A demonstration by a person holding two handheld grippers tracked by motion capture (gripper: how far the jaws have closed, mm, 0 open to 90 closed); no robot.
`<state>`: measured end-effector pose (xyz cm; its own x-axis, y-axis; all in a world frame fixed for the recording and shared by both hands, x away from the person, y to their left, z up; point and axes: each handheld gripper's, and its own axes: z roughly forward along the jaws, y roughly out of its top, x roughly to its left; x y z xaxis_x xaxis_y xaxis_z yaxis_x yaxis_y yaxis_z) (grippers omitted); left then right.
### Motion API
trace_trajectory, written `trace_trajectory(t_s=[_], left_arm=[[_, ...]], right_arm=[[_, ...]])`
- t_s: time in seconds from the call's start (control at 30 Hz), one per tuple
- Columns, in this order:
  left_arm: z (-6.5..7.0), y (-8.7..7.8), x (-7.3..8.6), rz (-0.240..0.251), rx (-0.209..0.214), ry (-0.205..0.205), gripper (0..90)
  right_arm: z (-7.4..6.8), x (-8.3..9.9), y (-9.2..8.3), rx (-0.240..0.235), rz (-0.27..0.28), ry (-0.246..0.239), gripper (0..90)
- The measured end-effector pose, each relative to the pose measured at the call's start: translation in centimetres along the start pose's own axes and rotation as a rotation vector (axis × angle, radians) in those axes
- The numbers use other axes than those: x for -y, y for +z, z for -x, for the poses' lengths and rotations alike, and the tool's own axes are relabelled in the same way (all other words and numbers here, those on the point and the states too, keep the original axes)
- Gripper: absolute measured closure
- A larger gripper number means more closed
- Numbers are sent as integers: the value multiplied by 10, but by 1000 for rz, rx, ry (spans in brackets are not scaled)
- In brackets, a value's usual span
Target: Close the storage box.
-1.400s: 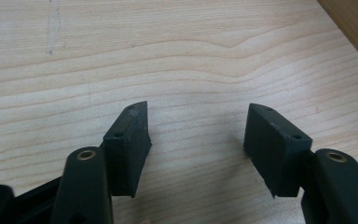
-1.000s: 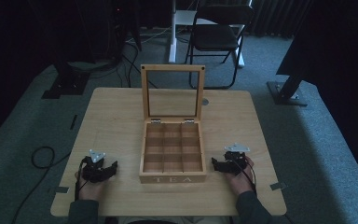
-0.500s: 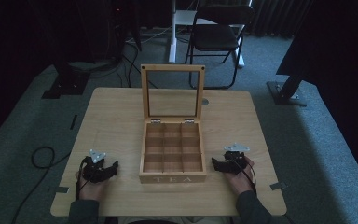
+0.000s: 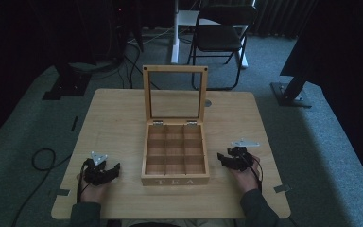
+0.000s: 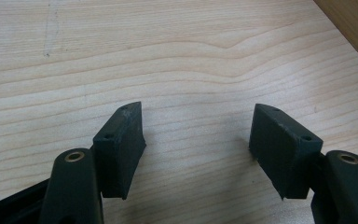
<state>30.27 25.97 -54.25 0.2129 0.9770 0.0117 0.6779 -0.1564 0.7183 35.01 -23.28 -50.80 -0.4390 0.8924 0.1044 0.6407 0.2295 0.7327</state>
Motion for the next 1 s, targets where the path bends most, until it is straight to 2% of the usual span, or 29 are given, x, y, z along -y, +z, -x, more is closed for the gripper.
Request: trace_trajectory(t_s=[0.2, 0.3, 0.43, 0.57, 0.63, 0.83, 1.0], left_arm=[[0, 0, 0, -2, 0, 1, 346], [1, 0, 0, -2, -2, 2, 347], [1, 0, 0, -2, -2, 0, 347], [1, 0, 0, -3, -2, 0, 347], [1, 0, 0, -3, -3, -1, 347], [1, 0, 0, -3, -4, -1, 347], [1, 0, 0, -4, -5, -1, 347]], right_arm=[[-4, -24, -6, -4, 52, -34, 482], [-6, -32, -3, -20, 50, -55, 494], [-7, -41, 1, -18, 43, -68, 507], [-8, -48, 2, -16, 52, -66, 506], [-7, -56, 4, -31, 67, -50, 523], [-10, -70, 5, -16, 84, -62, 534], [-11, -79, 7, -4, 89, -99, 542]])
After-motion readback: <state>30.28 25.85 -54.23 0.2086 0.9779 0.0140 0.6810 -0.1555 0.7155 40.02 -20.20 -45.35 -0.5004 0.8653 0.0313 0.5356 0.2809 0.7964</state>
